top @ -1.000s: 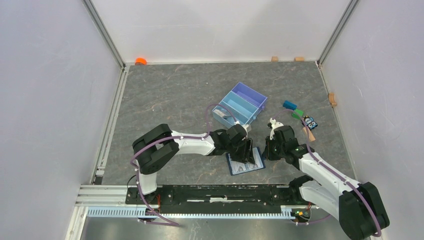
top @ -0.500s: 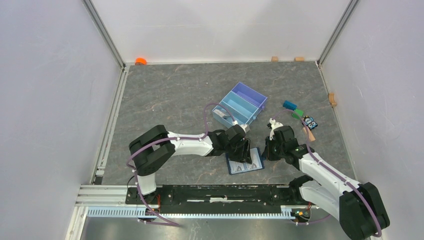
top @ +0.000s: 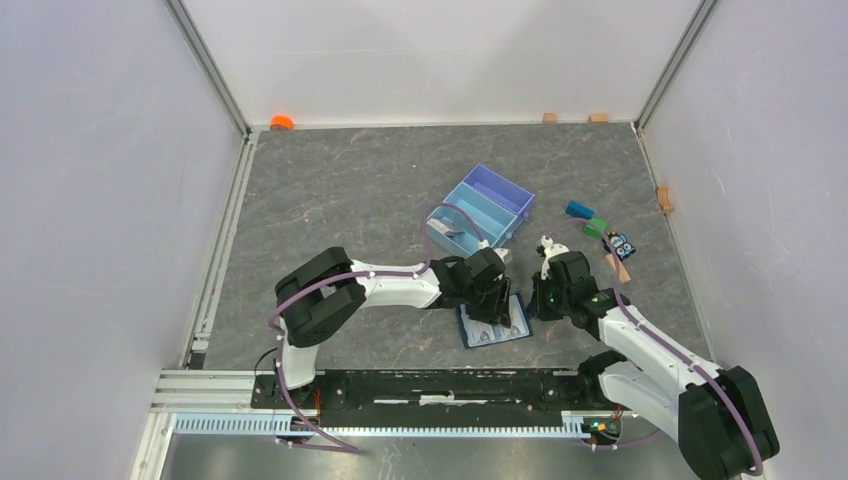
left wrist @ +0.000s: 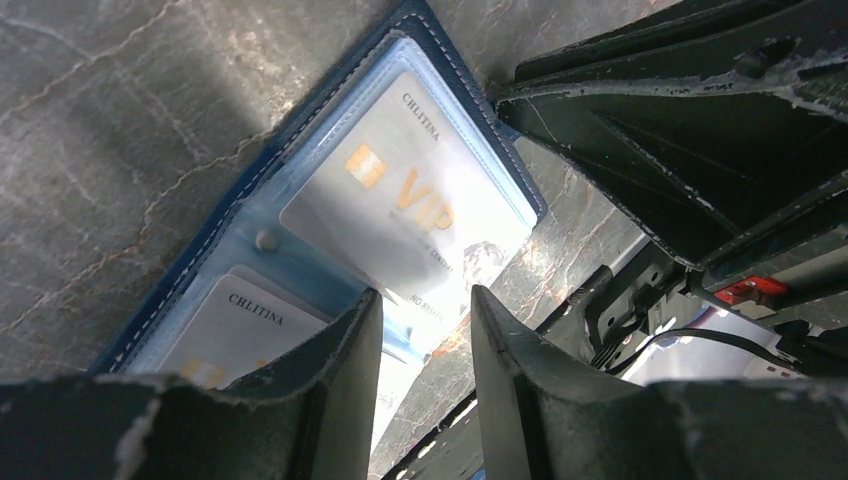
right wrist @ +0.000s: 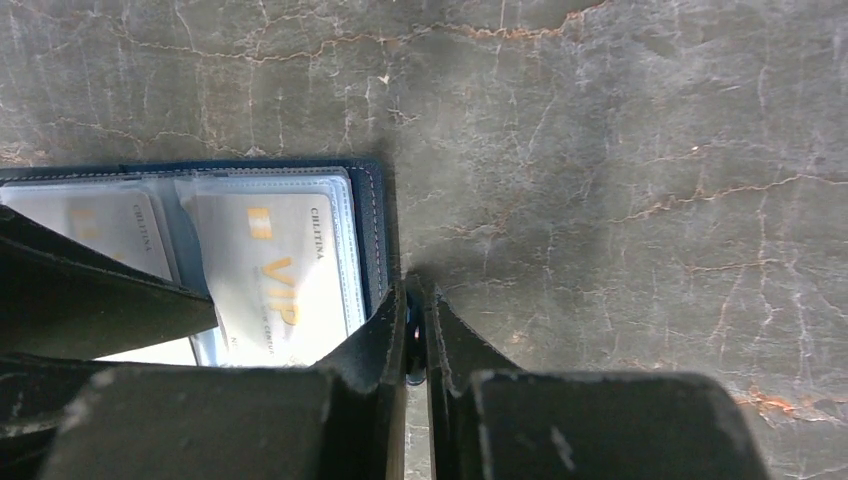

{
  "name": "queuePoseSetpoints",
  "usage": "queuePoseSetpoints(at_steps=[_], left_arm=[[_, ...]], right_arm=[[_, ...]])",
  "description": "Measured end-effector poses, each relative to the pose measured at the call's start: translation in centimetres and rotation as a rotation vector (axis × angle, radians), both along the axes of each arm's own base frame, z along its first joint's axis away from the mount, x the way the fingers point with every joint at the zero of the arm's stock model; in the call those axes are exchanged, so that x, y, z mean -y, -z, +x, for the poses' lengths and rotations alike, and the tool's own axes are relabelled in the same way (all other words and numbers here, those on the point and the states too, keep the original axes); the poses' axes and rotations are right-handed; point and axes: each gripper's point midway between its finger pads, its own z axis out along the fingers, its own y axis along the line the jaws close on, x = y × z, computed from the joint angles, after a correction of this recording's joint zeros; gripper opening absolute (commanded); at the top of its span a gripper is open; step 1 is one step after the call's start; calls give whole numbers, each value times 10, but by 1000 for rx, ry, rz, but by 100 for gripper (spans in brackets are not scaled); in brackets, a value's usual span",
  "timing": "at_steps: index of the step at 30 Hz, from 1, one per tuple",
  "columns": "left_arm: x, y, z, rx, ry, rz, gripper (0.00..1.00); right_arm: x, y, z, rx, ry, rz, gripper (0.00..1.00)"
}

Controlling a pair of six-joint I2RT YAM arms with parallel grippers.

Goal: Put the credit cards into the card holder
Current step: Insert the credit card into the card holder.

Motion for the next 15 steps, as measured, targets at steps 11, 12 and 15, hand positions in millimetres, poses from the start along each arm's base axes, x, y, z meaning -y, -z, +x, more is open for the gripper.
queuePoseSetpoints(at_steps=[11, 12, 15], left_arm=[[4, -3, 0, 31, 36, 31, 60], [2, -6, 1, 45, 37, 33, 63], [-8, -17, 1, 78, 36, 30, 70]], right_arm=[[0, 0, 1, 18, -10, 3, 0], [-2, 0, 0, 17, -18, 13, 0], [-10, -1, -3, 11, -44, 49, 0]])
